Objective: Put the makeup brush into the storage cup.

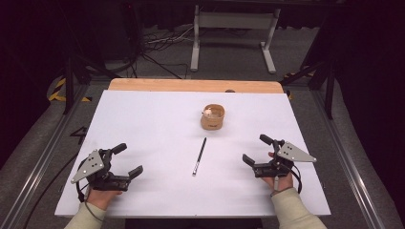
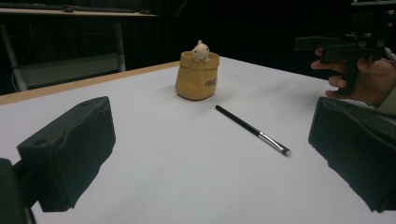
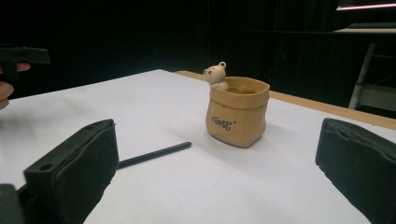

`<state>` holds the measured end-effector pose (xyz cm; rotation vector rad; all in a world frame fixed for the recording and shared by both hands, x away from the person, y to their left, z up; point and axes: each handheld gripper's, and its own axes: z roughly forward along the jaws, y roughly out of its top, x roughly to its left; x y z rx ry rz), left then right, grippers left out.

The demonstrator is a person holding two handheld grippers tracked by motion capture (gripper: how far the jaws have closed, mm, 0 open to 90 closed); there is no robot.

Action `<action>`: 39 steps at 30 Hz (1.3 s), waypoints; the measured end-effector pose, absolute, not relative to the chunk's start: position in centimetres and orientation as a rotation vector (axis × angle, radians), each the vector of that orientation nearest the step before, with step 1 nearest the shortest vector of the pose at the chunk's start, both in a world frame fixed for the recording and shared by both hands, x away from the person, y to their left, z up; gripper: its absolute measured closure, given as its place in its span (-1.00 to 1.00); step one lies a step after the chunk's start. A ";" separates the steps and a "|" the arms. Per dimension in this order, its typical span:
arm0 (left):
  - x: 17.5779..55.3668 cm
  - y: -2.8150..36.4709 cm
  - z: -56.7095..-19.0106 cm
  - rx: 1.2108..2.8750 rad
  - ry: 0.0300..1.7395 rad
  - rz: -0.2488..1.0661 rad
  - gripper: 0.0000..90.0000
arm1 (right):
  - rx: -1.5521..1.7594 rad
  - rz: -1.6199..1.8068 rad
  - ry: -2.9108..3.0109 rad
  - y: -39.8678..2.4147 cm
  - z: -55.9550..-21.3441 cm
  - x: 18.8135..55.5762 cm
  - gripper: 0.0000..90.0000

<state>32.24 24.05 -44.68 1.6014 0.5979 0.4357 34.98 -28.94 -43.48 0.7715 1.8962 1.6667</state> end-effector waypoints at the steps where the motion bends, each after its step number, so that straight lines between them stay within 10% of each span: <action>1: 32.2 24.0 -44.6 1.602 0.597 0.434 -0.97 | 0.774 1.669 1.899 -29.0 -43.4 35.0 -1.00; 39: 32.5 23.4 -44.5 1.618 0.572 0.399 -0.98 | 0.711 1.711 2.046 -24.7 -40.7 36.5 -0.99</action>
